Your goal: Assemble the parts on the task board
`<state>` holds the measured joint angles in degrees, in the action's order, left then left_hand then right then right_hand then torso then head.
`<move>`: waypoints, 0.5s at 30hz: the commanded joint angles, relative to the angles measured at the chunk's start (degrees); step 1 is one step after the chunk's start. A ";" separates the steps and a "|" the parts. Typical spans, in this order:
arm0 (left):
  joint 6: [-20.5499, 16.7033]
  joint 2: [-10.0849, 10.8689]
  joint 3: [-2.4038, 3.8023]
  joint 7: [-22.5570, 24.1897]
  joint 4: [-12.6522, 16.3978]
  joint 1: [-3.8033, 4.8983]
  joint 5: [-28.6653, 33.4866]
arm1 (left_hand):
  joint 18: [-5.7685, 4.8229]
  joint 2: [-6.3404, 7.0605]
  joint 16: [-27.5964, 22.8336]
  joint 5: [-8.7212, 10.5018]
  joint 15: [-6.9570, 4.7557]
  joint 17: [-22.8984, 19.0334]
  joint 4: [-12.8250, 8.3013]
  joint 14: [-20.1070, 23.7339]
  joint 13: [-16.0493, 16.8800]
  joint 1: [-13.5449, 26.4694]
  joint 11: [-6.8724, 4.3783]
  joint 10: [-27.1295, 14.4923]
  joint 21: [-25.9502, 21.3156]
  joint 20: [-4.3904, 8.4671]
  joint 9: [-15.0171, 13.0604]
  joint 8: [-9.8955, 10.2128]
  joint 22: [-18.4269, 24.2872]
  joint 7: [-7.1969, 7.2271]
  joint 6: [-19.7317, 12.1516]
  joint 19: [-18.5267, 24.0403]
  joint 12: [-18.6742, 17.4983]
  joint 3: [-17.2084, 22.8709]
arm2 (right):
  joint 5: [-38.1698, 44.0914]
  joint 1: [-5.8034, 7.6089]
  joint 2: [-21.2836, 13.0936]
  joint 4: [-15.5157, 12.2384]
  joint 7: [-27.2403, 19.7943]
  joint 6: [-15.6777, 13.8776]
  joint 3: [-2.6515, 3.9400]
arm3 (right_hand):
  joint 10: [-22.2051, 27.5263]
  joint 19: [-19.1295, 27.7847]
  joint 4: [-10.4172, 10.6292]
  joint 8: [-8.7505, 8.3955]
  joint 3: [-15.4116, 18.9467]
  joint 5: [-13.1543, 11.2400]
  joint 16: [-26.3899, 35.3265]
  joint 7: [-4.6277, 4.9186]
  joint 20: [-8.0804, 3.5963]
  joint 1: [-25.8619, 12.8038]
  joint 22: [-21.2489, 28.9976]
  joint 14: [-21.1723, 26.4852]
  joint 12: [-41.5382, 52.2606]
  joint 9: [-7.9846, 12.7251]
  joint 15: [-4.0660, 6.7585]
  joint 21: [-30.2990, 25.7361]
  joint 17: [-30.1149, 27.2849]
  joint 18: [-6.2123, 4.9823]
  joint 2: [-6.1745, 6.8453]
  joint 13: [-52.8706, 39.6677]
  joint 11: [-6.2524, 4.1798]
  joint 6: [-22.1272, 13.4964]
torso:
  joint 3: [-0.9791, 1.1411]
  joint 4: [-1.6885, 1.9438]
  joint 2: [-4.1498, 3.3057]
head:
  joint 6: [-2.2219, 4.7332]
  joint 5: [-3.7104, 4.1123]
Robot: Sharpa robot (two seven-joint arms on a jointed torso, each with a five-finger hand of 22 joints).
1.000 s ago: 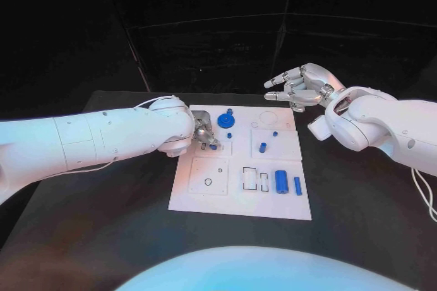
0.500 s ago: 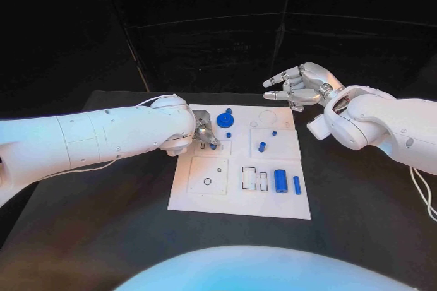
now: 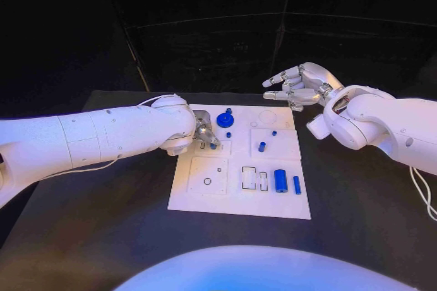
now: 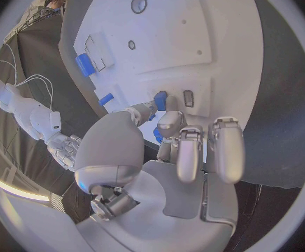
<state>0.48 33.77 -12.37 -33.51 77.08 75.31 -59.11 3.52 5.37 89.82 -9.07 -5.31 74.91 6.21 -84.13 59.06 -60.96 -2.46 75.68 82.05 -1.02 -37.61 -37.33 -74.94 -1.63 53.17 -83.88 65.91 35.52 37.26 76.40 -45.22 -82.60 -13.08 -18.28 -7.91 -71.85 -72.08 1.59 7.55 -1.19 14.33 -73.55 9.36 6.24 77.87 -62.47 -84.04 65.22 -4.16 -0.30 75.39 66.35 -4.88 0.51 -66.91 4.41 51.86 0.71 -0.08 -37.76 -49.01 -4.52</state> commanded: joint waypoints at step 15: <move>-1.42 0.44 -0.16 -1.42 -0.46 -0.24 0.45 | -0.87 2.88 0.18 0.23 -0.54 15.09 6.59 -5.87 0.44 10.10 -0.01 -0.16 0.17 0.57 -0.33 1.29 -2.12 0.23 1.89 -2.00 0.69 -16.62 | -0.18 0.10 0.05 0.16 -0.55 0.19 0.04 | 0.23 0.42 0.03 0.29 0.44 -0.37 1.05 0.02 -0.11 -0.45 0.98 -0.60 -0.58 0.05 0.50 -0.83 -1.03 -1.25 -0.20 0.73 -0.14 -0.41 | -0.06 0.05 0.00 | 0.20 0.25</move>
<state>0.00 34.12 -12.54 -34.15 76.65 75.04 -58.85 3.53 8.38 89.82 -8.96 -5.53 74.90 12.65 -83.95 59.43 -51.03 -2.65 75.85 82.05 -0.82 -37.91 -36.23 -74.93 -1.44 54.78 -84.08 66.34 19.23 37.26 76.39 -45.17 -82.41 -13.11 -18.28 -7.91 -71.85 -72.08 1.59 7.54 -1.19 14.33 -72.67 9.36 6.24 77.87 -61.53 -84.04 64.93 -4.16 -0.30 74.87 65.38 -5.81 0.51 -66.23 4.41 51.86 0.68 -0.04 -37.78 -48.85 -4.28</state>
